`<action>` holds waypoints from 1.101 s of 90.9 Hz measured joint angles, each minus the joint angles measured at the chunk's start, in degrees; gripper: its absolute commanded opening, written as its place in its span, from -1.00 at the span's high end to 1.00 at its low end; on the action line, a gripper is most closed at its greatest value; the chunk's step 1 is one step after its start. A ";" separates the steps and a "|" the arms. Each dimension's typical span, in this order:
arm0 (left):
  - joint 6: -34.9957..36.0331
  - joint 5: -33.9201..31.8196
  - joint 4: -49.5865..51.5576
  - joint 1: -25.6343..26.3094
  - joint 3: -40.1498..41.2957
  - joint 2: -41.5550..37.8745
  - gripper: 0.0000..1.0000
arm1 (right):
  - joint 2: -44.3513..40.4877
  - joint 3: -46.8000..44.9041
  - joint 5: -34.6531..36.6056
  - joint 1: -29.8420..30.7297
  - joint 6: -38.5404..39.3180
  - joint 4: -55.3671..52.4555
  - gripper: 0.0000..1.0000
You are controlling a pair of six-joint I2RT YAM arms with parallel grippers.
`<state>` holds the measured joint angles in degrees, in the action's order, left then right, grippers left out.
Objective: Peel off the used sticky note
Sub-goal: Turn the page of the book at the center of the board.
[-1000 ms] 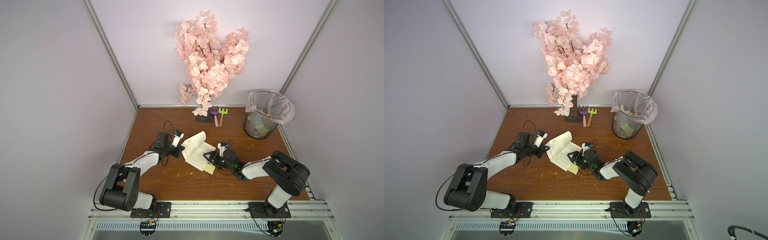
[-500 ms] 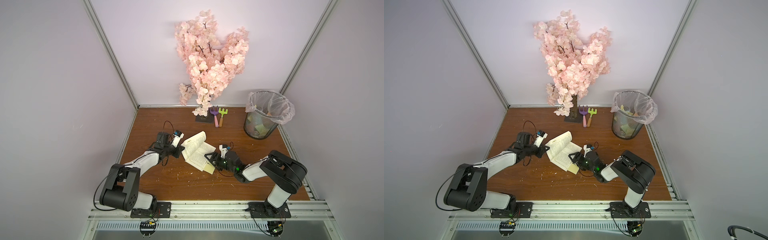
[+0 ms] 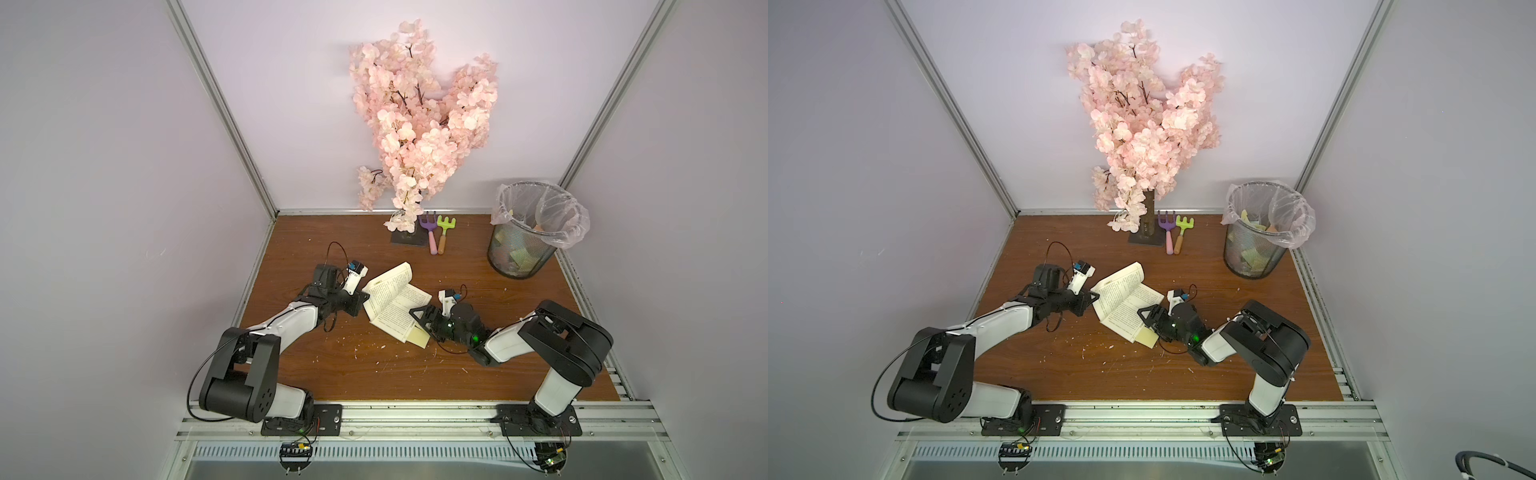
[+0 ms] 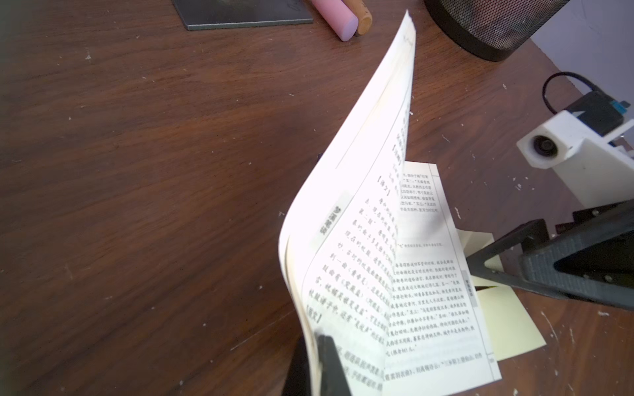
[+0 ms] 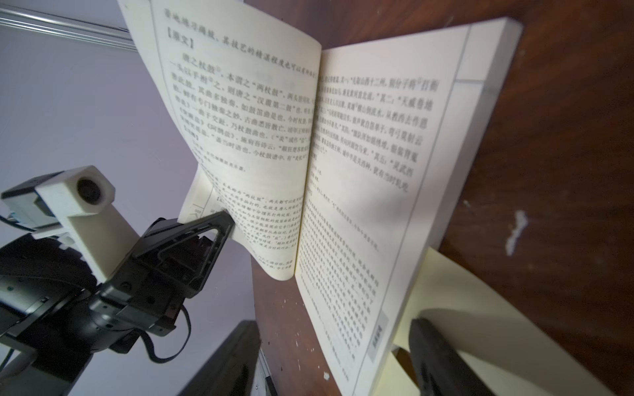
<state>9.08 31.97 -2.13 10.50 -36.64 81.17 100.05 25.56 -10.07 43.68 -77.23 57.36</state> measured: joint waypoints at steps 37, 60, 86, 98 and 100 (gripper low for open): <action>0.15 0.02 0.07 0.00 0.02 0.00 0.97 | 0.15 1.18 -0.02 -0.24 -0.42 -0.92 -0.43; 0.17 0.02 0.13 0.00 0.00 0.00 0.97 | 1.18 1.16 -0.04 -0.24 -1.38 0.20 -0.43; 0.20 0.13 0.26 0.00 0.00 0.02 0.97 | 2.73 1.25 -0.39 -0.26 -2.14 2.86 -0.43; 0.20 0.50 0.37 0.00 0.00 0.24 0.97 | 3.52 1.99 -1.31 -0.50 -2.36 3.32 -0.42; 0.22 0.63 0.44 0.00 0.00 0.26 0.97 | 3.63 2.21 -1.49 -0.52 -2.36 3.26 -0.42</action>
<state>9.30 32.60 -1.69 10.50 -36.64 81.43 103.68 27.77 -11.55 43.16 -79.59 60.62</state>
